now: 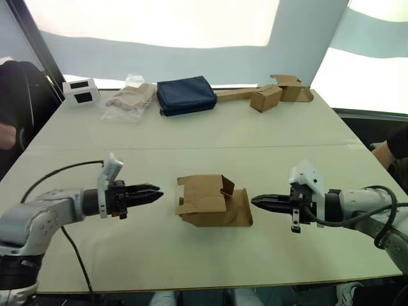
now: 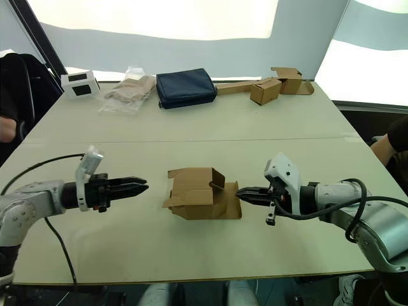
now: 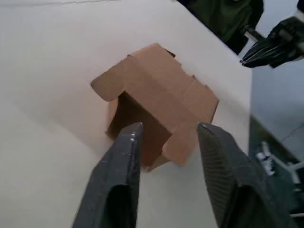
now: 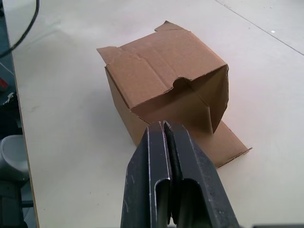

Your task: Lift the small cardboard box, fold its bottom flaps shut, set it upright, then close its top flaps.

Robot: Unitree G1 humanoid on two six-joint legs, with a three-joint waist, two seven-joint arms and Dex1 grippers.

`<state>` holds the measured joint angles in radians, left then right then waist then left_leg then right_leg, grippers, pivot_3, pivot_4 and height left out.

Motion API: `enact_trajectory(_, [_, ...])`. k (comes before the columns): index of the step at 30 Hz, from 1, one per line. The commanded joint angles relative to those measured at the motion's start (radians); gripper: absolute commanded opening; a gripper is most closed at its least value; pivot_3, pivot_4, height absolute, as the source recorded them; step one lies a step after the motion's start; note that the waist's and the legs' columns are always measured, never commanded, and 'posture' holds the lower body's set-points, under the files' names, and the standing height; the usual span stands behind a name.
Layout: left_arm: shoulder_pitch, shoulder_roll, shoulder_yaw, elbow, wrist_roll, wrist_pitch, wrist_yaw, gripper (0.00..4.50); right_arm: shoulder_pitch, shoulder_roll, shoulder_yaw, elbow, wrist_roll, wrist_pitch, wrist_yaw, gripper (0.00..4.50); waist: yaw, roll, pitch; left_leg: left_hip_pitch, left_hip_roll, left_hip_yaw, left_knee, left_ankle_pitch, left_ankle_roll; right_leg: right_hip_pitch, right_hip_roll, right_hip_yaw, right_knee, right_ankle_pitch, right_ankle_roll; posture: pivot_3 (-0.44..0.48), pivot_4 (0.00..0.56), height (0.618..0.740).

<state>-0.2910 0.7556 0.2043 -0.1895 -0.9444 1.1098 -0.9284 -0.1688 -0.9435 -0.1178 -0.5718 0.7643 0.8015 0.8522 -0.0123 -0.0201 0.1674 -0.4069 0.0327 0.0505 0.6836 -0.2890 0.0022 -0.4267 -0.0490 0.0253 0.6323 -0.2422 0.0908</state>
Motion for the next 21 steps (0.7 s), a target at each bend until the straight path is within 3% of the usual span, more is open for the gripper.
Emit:
enact_trajectory(1, [-0.076, -0.079, 0.036, 0.102, -0.16, 0.229, 0.102, 3.32, 0.012, 0.009, -0.023, -0.05, 0.007, 0.003, -0.025, 0.0, 0.001, 0.0, 0.0, 0.0, 0.0, 0.0, 0.0, 0.0, 0.0, 0.0, 0.0, 0.0, 0.0, 0.0, 0.0, 0.0, 0.15, 0.74])
enact_trajectory(4, [-0.123, -0.142, 0.069, 0.192, -0.208, 0.34, 0.175, 4.39, 0.027, 0.015, -0.028, -0.071, 0.011, 0.009, -0.045, 0.0, 0.001, 0.0, 0.0, 0.0, 0.0, -0.002, 0.0, 0.0, 0.0, 0.0, 0.001, 0.0, 0.001, 0.0, 0.0, 0.0, 0.15, 0.74])
enact_trajectory(5, [-0.14, -0.172, 0.085, 0.232, -0.216, 0.366, 0.209, 4.48, 0.033, 0.018, -0.032, -0.081, 0.016, 0.013, -0.055, 0.0, 0.001, 0.0, 0.0, 0.0, 0.0, -0.002, 0.0, 0.0, 0.0, 0.001, 0.001, 0.0, 0.001, 0.0, 0.0, 0.0, 0.15, 0.74])
enact_trajectory(13, [-0.24, -0.336, 0.171, 0.422, -0.257, 0.492, 0.344, 4.48, 0.078, 0.025, -0.081, -0.132, 0.043, 0.042, -0.107, 0.0, 0.002, 0.0, 0.0, 0.0, -0.001, -0.002, 0.0, 0.0, 0.0, 0.0, 0.001, 0.0, 0.001, 0.0, 0.0, 0.0, 0.15, 0.74])
enact_trajectory(21, [-0.281, -0.453, 0.18, 0.466, -0.244, 0.497, 0.393, 4.48, 0.089, 0.024, -0.098, -0.161, 0.068, 0.062, -0.143, 0.0, 0.003, 0.0, 0.0, 0.0, -0.001, -0.003, 0.0, 0.0, 0.0, 0.0, 0.001, 0.0, 0.001, 0.0, 0.0, 0.0, 0.15, 0.74])
